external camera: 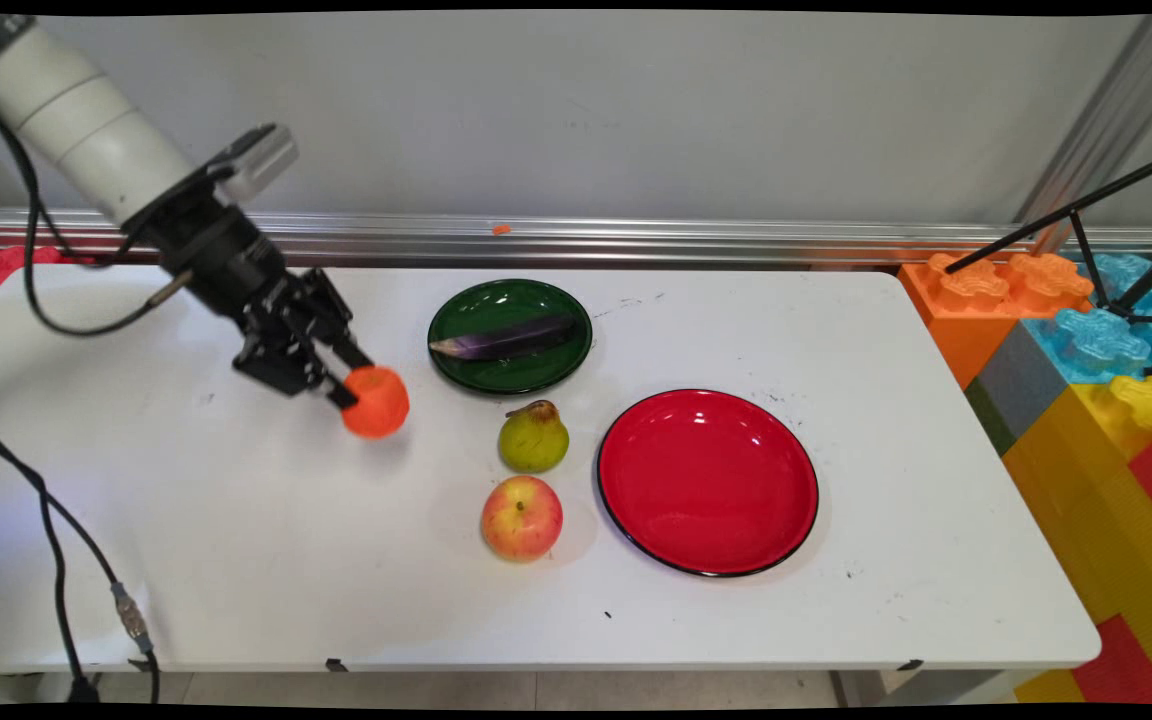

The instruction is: Place the picked object on the table

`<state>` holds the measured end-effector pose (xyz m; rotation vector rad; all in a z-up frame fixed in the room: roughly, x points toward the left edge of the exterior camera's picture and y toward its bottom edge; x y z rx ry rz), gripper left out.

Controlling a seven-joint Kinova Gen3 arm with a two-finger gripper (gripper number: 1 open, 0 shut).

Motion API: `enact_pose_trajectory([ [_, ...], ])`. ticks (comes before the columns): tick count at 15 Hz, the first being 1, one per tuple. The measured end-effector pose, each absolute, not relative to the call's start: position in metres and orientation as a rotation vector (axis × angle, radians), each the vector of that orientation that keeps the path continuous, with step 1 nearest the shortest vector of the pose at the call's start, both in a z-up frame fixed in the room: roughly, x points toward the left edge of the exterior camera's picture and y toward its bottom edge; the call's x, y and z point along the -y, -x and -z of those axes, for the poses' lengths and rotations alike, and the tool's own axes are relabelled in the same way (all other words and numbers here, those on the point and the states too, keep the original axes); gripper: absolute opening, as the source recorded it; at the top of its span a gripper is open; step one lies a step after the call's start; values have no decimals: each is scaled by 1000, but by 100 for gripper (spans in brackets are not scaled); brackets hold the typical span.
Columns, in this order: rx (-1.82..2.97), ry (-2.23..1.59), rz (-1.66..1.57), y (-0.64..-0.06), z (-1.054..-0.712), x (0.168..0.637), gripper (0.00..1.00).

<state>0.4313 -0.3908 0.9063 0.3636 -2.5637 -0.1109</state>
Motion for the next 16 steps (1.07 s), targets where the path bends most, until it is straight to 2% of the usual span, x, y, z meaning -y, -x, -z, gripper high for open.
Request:
enact_pose_trajectory([
  [8, 2562, -140, 185, -392, -864, 345, 0],
  [16, 2586, 0, 177, -366, -822, 335, 0],
])
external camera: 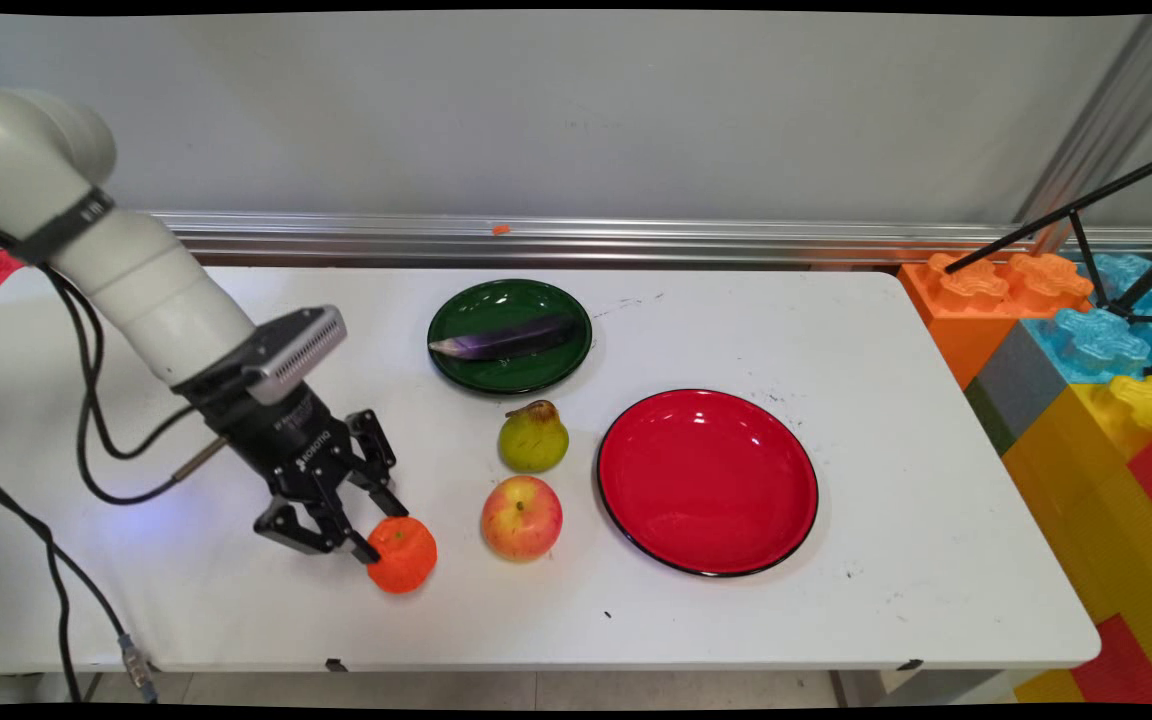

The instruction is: Place the picked object on the table

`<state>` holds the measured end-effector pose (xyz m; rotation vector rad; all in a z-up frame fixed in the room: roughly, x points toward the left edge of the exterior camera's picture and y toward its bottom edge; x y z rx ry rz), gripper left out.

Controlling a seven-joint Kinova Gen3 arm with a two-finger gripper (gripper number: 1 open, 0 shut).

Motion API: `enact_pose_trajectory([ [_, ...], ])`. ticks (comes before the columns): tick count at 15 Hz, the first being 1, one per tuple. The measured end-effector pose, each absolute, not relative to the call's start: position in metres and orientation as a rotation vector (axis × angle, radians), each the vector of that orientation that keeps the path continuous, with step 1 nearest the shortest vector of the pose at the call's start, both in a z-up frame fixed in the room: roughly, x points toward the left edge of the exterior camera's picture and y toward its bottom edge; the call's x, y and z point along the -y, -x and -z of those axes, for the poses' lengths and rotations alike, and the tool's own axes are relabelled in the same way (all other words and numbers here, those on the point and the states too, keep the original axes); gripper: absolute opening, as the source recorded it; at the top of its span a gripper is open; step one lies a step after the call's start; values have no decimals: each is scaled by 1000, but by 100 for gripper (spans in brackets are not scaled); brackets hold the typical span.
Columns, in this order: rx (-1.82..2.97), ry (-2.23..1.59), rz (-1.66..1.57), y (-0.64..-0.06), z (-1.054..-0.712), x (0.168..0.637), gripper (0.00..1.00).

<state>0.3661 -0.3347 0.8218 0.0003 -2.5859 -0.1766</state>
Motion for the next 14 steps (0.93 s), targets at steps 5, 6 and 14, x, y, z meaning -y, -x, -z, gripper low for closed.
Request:
enact_pose_trajectory([
  [5, 2602, 71, 148, -358, -803, 337, 0],
  [6, 2604, 84, 143, -356, -800, 338, 0],
  [14, 2624, 162, 104, -351, -784, 343, 100],
])
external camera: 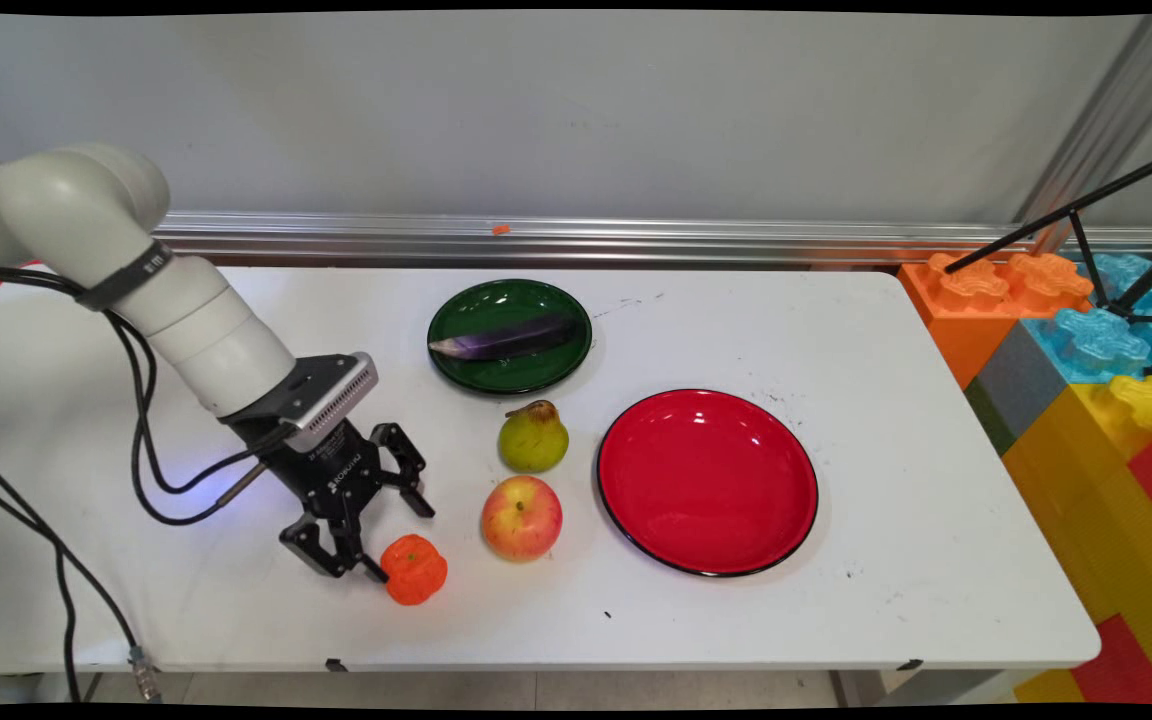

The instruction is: Place the picked object on the table

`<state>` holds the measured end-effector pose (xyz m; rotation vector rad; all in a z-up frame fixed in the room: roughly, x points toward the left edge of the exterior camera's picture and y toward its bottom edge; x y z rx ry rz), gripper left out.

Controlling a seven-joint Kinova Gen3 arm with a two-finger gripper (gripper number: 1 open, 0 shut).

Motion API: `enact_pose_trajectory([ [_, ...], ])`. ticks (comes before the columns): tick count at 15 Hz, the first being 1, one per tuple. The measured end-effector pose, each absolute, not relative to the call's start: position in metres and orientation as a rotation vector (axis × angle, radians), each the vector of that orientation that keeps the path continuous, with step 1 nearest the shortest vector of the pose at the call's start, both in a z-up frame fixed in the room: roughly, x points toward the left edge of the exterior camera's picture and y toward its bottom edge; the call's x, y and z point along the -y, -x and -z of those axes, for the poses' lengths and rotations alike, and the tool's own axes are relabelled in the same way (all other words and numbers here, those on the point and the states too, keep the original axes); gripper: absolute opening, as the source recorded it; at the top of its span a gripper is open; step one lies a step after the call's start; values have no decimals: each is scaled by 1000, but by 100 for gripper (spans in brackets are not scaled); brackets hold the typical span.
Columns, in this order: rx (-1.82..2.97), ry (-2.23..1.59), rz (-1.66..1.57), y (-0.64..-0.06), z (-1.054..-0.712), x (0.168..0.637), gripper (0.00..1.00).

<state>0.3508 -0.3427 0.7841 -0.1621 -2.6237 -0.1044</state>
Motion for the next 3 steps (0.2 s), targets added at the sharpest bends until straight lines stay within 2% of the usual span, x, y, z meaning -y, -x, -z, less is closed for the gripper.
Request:
enact_pose_trajectory([
  [3, 2626, 176, 97, -349, -783, 344, 100],
])
